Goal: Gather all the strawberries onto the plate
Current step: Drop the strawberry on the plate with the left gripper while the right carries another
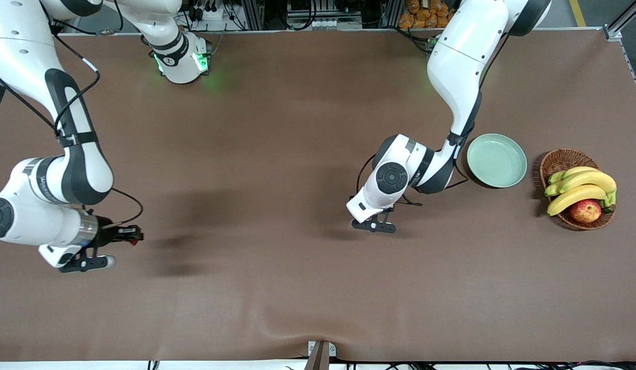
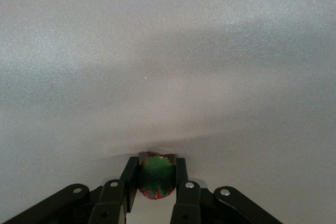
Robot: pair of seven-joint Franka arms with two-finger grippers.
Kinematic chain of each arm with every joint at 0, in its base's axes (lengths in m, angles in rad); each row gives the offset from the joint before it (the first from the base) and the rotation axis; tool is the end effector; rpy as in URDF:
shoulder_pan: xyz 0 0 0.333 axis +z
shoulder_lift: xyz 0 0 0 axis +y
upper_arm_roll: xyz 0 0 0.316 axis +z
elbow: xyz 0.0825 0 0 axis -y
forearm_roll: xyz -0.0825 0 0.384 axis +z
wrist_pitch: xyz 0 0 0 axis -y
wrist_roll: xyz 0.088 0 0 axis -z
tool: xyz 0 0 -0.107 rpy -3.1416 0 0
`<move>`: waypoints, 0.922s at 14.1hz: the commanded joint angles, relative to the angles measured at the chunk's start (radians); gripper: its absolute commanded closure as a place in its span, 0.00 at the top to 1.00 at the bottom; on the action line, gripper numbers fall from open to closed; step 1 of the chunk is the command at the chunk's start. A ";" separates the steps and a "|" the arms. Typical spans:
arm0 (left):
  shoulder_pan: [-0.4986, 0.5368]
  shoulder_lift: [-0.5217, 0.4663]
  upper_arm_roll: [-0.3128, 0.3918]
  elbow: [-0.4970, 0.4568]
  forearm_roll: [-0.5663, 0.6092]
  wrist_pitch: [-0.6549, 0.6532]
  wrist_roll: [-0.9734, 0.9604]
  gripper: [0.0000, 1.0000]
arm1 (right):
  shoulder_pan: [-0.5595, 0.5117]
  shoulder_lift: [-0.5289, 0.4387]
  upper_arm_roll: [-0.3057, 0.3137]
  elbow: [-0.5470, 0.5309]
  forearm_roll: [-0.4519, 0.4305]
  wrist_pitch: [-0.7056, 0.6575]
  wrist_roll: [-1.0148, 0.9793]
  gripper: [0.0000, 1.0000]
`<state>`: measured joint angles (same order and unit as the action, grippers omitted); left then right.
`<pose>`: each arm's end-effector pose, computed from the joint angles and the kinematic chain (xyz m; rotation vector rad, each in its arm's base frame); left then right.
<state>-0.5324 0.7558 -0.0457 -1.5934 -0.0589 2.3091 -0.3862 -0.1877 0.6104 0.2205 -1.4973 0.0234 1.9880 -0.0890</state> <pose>0.5810 -0.3757 0.1855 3.0847 -0.2156 -0.1078 0.6958 0.0001 0.3107 -2.9840 -0.1181 0.1523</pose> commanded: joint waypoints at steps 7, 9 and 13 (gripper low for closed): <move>0.094 -0.314 0.010 -0.187 0.022 -0.168 0.000 0.14 | 0.175 -0.103 0.143 -0.023 0.018 -0.097 0.647 0.00; 0.123 -0.404 0.009 -0.282 0.046 -0.162 0.004 0.14 | 0.252 -0.100 0.143 -0.021 0.020 -0.074 0.744 0.00; 0.199 -0.551 0.006 -0.445 0.097 -0.157 0.068 0.14 | 0.394 -0.080 0.142 -0.029 0.018 0.032 0.926 0.00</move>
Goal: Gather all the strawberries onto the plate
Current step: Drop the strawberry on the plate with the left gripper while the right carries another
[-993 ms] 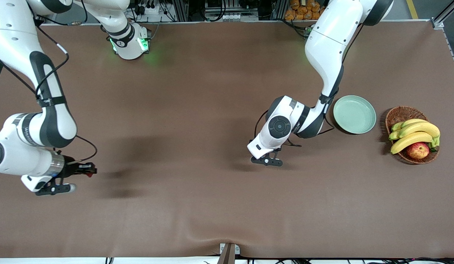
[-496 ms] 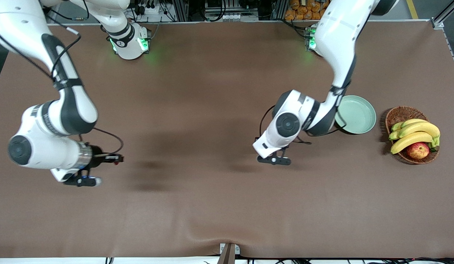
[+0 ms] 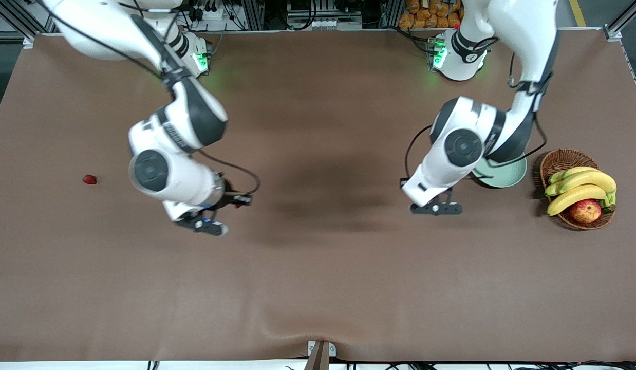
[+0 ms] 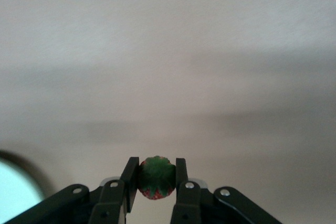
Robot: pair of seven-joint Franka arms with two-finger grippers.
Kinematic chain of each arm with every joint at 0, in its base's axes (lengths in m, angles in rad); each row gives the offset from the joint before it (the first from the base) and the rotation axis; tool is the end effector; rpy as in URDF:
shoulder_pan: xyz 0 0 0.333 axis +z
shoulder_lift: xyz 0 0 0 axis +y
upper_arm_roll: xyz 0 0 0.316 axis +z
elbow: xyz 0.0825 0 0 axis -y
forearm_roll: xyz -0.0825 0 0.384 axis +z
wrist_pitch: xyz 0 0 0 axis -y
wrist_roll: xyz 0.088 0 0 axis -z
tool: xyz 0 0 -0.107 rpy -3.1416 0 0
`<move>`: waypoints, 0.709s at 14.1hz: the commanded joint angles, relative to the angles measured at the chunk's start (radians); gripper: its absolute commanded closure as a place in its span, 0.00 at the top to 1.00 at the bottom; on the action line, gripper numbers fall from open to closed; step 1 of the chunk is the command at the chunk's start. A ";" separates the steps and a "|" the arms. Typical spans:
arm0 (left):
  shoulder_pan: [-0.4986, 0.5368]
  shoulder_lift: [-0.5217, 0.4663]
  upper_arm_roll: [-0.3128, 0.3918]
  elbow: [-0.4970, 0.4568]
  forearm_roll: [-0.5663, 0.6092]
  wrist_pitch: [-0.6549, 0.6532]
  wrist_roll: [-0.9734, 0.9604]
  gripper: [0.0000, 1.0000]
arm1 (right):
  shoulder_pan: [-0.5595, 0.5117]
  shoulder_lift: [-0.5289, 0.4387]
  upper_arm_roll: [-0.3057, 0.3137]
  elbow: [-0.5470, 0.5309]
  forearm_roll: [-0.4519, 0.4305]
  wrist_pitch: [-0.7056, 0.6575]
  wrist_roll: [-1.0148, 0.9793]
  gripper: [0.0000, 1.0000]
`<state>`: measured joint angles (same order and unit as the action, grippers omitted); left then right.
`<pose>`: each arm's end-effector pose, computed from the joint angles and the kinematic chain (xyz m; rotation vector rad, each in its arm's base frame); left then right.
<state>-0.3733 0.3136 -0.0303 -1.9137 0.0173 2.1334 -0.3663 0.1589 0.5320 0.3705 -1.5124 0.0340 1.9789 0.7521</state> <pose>0.5598 -0.2374 0.3244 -3.0984 0.0715 0.1319 0.6143 0.3160 0.3699 -2.9487 0.4170 0.2311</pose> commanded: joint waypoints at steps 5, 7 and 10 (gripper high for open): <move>0.178 -0.249 -0.010 -0.309 0.021 0.030 0.204 0.14 | 0.189 0.078 -0.010 -0.008 0.001 0.236 0.347 0.00; 0.273 -0.280 -0.011 -0.352 0.021 0.030 0.324 0.15 | 0.255 0.126 -0.016 -0.005 -0.011 0.346 0.449 0.00; 0.401 -0.275 -0.013 -0.396 0.020 0.046 0.472 0.14 | 0.341 0.206 -0.035 0.007 -0.009 0.522 0.516 0.00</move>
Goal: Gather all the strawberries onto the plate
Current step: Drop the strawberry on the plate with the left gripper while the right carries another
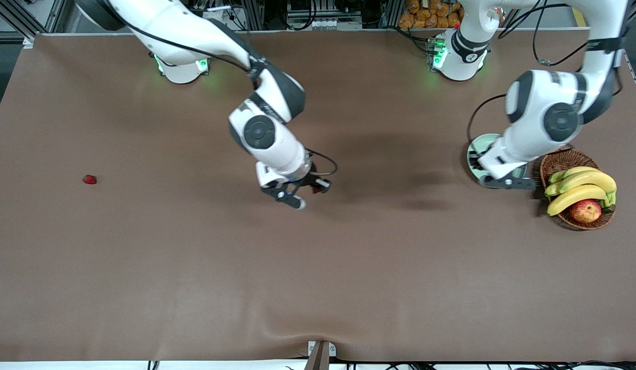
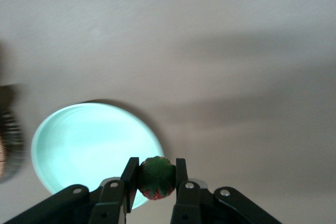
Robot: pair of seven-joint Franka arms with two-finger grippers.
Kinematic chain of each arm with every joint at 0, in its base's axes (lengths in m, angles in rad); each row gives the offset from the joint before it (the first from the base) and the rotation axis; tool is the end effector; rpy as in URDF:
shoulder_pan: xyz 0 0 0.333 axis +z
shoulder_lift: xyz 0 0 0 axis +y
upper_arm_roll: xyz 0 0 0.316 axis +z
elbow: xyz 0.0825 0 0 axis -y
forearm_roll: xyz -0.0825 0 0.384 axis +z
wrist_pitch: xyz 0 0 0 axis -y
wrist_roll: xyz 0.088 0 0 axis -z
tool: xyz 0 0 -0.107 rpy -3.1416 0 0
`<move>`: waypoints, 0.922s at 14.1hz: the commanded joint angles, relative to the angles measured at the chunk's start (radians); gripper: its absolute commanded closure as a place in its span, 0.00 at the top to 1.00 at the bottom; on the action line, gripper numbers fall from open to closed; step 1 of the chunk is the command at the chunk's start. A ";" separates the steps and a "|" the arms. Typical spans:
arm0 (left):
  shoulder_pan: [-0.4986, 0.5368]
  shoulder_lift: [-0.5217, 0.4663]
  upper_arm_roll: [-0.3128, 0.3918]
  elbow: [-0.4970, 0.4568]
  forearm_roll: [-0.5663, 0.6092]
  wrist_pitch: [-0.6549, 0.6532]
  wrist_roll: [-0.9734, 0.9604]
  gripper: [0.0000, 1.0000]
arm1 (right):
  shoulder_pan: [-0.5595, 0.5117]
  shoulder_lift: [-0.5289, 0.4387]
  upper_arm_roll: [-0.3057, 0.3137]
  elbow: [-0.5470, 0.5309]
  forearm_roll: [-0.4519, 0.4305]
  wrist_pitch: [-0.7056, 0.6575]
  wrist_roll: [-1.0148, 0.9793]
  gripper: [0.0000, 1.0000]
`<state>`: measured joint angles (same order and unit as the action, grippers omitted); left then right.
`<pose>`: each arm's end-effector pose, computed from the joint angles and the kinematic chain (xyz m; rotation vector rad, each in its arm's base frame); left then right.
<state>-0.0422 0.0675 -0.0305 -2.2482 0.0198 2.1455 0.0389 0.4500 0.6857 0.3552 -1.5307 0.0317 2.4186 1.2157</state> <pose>0.5092 -0.0362 0.3227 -3.1079 0.1928 0.2652 0.5383 0.4925 0.2968 -2.7122 0.7414 0.1029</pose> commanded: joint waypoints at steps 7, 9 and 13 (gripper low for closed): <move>0.156 0.067 -0.011 -0.126 0.017 0.175 0.153 0.18 | 0.193 0.207 -0.094 0.047 -0.001 0.358 0.133 0.00; 0.169 0.100 -0.011 -0.128 0.017 0.198 0.170 0.19 | 0.196 0.215 -0.097 0.047 -0.003 0.363 0.133 0.00; 0.185 0.156 -0.011 -0.132 0.017 0.212 0.188 0.29 | 0.231 0.225 -0.151 0.043 -0.006 0.359 0.134 0.58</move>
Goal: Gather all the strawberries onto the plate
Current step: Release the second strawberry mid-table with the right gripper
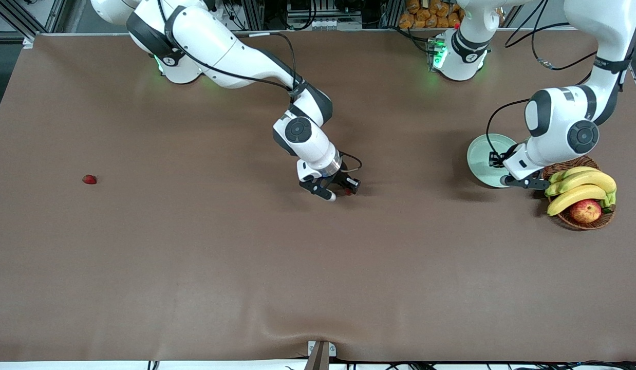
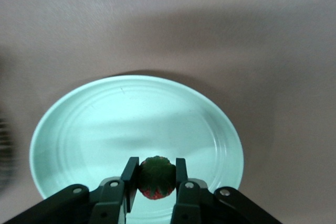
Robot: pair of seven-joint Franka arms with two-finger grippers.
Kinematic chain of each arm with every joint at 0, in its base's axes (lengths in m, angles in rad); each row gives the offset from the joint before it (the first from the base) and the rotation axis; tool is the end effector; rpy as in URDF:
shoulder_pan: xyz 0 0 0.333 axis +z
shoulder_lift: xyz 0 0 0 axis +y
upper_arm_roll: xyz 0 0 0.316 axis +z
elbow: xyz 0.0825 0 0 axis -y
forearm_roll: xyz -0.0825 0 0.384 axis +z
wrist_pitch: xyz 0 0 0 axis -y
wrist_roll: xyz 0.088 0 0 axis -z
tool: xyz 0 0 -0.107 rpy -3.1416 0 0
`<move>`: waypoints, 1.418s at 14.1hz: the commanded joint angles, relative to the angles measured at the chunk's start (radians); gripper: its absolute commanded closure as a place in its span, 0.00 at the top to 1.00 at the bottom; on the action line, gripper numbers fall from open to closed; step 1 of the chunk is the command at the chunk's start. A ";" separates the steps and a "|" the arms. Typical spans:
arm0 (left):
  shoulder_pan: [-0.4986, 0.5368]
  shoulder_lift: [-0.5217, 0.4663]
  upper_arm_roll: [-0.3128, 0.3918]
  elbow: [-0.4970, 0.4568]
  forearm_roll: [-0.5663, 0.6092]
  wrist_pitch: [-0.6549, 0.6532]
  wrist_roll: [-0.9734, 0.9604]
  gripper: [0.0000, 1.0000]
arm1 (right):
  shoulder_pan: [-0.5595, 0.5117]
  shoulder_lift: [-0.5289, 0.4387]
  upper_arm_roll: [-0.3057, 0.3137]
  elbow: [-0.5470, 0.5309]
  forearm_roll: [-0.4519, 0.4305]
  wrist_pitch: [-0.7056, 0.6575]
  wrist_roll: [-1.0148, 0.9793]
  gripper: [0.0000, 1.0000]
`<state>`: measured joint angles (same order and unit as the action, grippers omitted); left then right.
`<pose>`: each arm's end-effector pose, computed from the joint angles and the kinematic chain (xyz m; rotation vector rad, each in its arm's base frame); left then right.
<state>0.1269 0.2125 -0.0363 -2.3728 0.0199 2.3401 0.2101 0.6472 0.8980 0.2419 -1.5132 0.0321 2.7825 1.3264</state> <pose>0.4776 0.0432 0.2169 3.0798 -0.2086 -0.3769 0.4953 0.5496 0.1798 -2.5915 0.7895 -0.0115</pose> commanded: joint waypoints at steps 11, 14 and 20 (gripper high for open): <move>0.004 0.015 -0.056 0.107 0.017 -0.050 -0.015 1.00 | -0.161 -0.390 -0.136 -0.117 -0.009 -0.584 -0.298 1.00; 0.000 0.022 -0.141 0.222 0.015 -0.113 -0.119 1.00 | -0.326 -0.503 -0.136 -0.252 -0.008 -0.594 -0.554 1.00; -0.126 0.103 -0.237 0.440 0.015 -0.114 -0.339 1.00 | -0.682 -0.521 -0.139 -0.280 -0.009 -0.738 -1.100 1.00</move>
<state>0.0543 0.2577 -0.2742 -2.0183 0.0199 2.2503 -0.0845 0.0804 0.4113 0.0795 -1.7521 0.0280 2.0746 0.3830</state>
